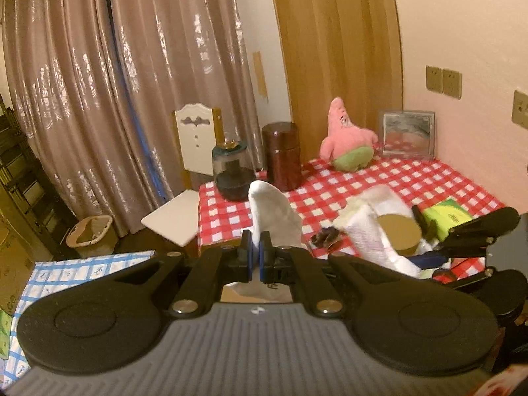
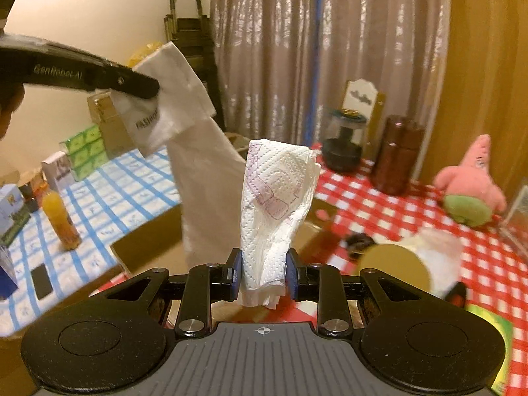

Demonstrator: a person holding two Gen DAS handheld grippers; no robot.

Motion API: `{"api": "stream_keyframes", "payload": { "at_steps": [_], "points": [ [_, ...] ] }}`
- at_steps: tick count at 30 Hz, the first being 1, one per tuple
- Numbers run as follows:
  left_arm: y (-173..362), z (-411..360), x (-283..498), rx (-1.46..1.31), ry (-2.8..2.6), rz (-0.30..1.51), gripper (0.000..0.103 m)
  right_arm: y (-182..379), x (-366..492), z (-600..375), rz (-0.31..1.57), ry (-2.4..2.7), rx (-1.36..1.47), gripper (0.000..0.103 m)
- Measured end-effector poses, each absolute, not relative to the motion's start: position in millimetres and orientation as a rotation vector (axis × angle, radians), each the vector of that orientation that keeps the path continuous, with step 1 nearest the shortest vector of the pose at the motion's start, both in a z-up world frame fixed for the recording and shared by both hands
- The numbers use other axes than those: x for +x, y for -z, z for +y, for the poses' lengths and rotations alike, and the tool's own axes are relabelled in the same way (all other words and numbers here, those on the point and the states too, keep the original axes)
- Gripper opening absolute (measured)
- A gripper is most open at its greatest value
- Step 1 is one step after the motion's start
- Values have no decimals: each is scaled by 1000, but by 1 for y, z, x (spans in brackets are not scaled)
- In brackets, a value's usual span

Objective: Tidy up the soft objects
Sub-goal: 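Carry the sock and paper towel into the cardboard box and open both tools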

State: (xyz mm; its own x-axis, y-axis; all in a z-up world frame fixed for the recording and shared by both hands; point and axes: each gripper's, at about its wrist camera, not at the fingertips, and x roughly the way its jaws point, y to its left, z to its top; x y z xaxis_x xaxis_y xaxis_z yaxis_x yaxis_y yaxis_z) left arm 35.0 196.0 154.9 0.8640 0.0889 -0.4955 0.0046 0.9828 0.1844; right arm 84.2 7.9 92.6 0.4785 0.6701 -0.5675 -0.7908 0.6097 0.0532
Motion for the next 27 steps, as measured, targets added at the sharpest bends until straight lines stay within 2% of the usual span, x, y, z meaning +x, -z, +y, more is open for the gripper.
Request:
{"api": "stream_keyframes", "payload": {
  "at_steps": [12,14,16,18,21,23,25,27],
  "points": [
    [-52,226,69,163,-112,703,3,-32,131,67,779,-914,-169,28],
    [-37,231,73,134,-118,725,8,-23,136,73,801,-917,-166,28],
    [-26,236,77,106,-117,753,26,-16,141,77,820,-924,-157,28],
    [-18,239,78,84,-111,771,38,-11,143,82,831,-933,-156,28],
    [-11,241,75,89,-116,781,42,-5,145,86,845,-942,-151,29],
    [-9,242,73,99,-127,785,47,-1,144,88,843,-949,-151,47],
    [-8,243,69,96,-135,785,52,1,144,88,840,-963,-141,57],
    [-7,244,66,89,-141,785,54,2,144,86,838,-968,-130,58]
  ]
}}
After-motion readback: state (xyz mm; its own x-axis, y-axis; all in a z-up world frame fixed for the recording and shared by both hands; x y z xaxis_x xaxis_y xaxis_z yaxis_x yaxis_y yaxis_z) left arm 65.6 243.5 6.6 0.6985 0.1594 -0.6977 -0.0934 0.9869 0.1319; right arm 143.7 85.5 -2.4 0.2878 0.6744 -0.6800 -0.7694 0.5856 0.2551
